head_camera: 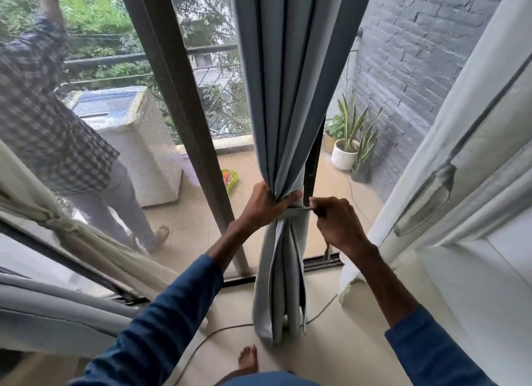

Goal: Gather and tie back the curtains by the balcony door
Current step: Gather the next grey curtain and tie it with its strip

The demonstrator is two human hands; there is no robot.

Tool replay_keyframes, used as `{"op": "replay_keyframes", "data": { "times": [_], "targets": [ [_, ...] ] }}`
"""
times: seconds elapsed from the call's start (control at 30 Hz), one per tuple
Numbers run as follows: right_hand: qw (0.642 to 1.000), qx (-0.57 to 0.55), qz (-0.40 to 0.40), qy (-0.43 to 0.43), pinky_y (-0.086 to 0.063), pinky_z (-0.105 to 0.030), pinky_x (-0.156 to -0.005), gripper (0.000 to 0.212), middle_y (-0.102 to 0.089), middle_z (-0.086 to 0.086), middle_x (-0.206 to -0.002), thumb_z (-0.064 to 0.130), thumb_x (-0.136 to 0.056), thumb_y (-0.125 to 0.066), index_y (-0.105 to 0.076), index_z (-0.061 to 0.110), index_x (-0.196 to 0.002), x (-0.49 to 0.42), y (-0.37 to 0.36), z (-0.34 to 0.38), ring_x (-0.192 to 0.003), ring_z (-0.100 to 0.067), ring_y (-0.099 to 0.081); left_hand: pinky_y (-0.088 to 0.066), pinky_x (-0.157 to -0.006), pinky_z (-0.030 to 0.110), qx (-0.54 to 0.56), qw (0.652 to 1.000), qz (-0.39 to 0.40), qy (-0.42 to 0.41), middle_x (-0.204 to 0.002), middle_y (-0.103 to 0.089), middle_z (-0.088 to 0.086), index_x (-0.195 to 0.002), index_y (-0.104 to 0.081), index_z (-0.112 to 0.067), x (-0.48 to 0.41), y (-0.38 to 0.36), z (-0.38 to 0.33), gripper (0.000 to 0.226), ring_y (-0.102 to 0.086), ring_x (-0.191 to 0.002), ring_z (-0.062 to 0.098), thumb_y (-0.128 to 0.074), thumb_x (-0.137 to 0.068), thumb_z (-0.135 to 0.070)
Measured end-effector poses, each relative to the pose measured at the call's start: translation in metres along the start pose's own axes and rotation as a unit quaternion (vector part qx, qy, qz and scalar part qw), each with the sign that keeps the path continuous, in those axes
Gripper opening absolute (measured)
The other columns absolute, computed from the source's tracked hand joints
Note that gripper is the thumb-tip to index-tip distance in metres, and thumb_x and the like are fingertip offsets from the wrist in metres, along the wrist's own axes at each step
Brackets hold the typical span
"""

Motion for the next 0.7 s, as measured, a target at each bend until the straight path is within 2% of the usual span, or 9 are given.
{"op": "replay_keyframes", "data": {
  "times": [0.03, 0.13, 0.23, 0.3, 0.43, 0.53, 0.63, 0.7],
  "targets": [
    [1.0, 0.017, 0.0, 0.009, -0.054, -0.045, -0.093, 0.042, -0.072, -0.014, -0.121, 0.005, -0.086, -0.054, -0.074, 0.021, -0.12, -0.002, 0.005, -0.002, -0.115, -0.041, -0.063, -0.058, -0.066, 0.028, 0.0, 1.0, 0.005, -0.008, -0.091, -0.074, 0.004, -0.101, -0.072, -0.008, 0.0, 0.0, -0.002, 0.036, -0.071, -0.083, 0.013, -0.078, -0.084, -0.039],
    [1.0, 0.014, 0.016, 0.013, -0.056, -0.047, -0.082, 0.033, -0.075, -0.013, -0.107, 0.004, -0.084, -0.057, -0.079, 0.02, -0.103, -0.006, 0.011, -0.016, -0.102, -0.041, -0.066, -0.051, -0.063, 0.021, -0.007, 0.999, 0.036, -0.04, -0.086, -0.069, -0.002, -0.098, -0.072, -0.01, 0.001, -0.001, -0.007, 0.031, -0.064, -0.077, 0.006, -0.078, -0.084, -0.037],
    [1.0, 0.004, 0.022, 0.016, -0.058, -0.041, -0.074, 0.031, -0.078, -0.001, -0.096, 0.013, -0.079, -0.055, -0.079, 0.028, -0.092, -0.006, 0.012, -0.024, -0.092, -0.031, -0.072, -0.047, -0.064, 0.016, -0.01, 0.997, 0.048, -0.062, -0.082, -0.064, -0.007, -0.096, -0.072, -0.013, 0.004, -0.003, -0.011, 0.023, -0.059, -0.072, -0.001, -0.08, -0.084, -0.031],
    [1.0, -0.005, 0.022, 0.016, -0.057, -0.039, -0.069, 0.029, -0.077, 0.004, -0.086, 0.014, -0.078, -0.056, -0.077, 0.032, -0.087, -0.006, 0.01, -0.022, -0.084, -0.025, -0.072, -0.053, -0.067, 0.021, 0.009, 0.996, 0.06, -0.061, -0.087, -0.066, -0.005, -0.101, -0.071, -0.013, 0.004, -0.001, -0.01, 0.025, -0.062, -0.077, -0.001, -0.079, -0.085, -0.03],
    [0.999, -0.024, 0.022, 0.012, -0.056, -0.038, -0.066, 0.024, -0.075, 0.008, -0.08, 0.019, -0.08, -0.063, -0.075, 0.037, -0.091, -0.008, 0.006, -0.02, -0.079, -0.02, -0.07, -0.06, -0.079, 0.038, 0.051, 0.994, 0.08, -0.045, -0.097, -0.07, 0.0, -0.108, -0.07, -0.016, 0.008, 0.003, -0.007, 0.023, -0.068, -0.092, 0.013, -0.071, -0.091, -0.032],
    [0.999, -0.048, 0.017, 0.007, -0.057, -0.037, -0.07, 0.023, -0.076, 0.015, -0.081, 0.023, -0.08, -0.067, -0.076, 0.039, -0.092, -0.013, 0.008, -0.031, -0.08, -0.011, -0.071, -0.058, -0.078, 0.037, 0.075, 0.992, 0.095, -0.04, -0.091, -0.067, -0.012, -0.103, -0.067, -0.027, 0.017, 0.006, -0.009, 0.009, -0.065, -0.089, 0.006, -0.062, -0.098, -0.031],
    [0.998, -0.063, 0.025, 0.005, -0.057, -0.035, -0.071, 0.019, -0.075, 0.017, -0.076, 0.029, -0.081, -0.07, -0.077, 0.041, -0.092, -0.016, 0.007, -0.042, -0.075, -0.004, -0.07, -0.057, -0.081, 0.042, 0.109, 0.989, 0.098, -0.024, -0.094, -0.068, -0.002, -0.107, -0.066, -0.017, 0.022, 0.003, -0.012, 0.018, -0.066, -0.092, 0.014, -0.056, -0.101, -0.031],
    [0.997, -0.067, 0.032, 0.006, -0.058, -0.036, -0.07, 0.018, -0.075, 0.018, -0.076, 0.036, -0.079, -0.068, -0.077, 0.044, -0.093, -0.017, 0.006, -0.049, -0.074, -0.003, -0.07, -0.056, -0.08, 0.041, 0.127, 0.987, 0.098, -0.019, -0.093, -0.068, -0.001, -0.107, -0.067, -0.012, 0.025, -0.001, -0.015, 0.023, -0.066, -0.091, 0.013, -0.055, -0.102, -0.031]
  ]
}}
Point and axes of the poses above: each hand's wrist, its own x-axis away from the middle knuckle, its own y-axis out of the back of the hand, z = x × y, the point moved 5 cm from there along -x, towards the middle knuckle
